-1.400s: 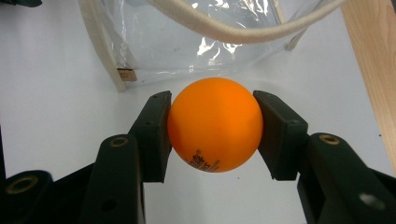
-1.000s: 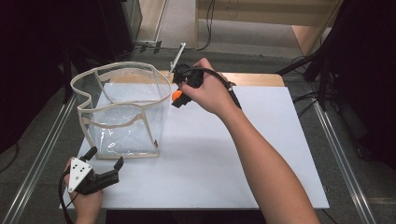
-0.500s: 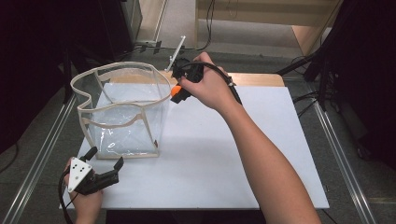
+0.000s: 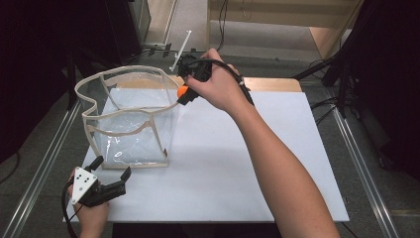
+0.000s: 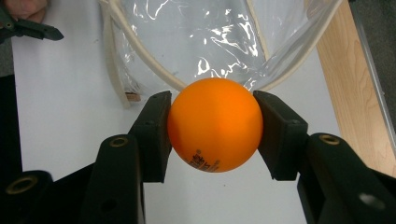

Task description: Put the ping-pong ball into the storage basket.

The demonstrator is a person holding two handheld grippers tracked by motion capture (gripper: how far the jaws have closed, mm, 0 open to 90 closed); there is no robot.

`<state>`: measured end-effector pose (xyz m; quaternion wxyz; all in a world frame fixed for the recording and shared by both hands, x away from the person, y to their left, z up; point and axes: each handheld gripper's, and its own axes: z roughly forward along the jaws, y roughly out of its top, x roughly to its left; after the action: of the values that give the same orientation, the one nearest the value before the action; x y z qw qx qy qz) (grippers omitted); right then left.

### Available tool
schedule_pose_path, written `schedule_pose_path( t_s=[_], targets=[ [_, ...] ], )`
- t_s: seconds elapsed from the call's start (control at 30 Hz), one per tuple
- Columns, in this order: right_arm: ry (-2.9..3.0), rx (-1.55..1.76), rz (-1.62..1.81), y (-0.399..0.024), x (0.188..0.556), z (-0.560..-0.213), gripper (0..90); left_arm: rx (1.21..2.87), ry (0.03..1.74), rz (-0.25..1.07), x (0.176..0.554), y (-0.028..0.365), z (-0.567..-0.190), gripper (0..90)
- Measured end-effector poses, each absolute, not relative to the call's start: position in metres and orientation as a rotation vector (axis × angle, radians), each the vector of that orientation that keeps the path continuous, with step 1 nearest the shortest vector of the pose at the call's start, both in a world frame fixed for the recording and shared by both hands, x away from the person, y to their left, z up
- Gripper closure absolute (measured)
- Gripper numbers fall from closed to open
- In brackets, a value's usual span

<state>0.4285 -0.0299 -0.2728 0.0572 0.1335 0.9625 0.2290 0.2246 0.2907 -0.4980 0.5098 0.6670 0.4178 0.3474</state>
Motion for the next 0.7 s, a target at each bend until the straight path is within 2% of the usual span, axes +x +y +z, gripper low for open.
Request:
schedule_pose_path(
  t_s=[0.7],
  targets=[
    [2.934,0.401,0.724,-0.015,0.438,-0.271,47.8,1.606,1.005,0.832,0.225,0.291,-0.498,3.8]
  ],
)
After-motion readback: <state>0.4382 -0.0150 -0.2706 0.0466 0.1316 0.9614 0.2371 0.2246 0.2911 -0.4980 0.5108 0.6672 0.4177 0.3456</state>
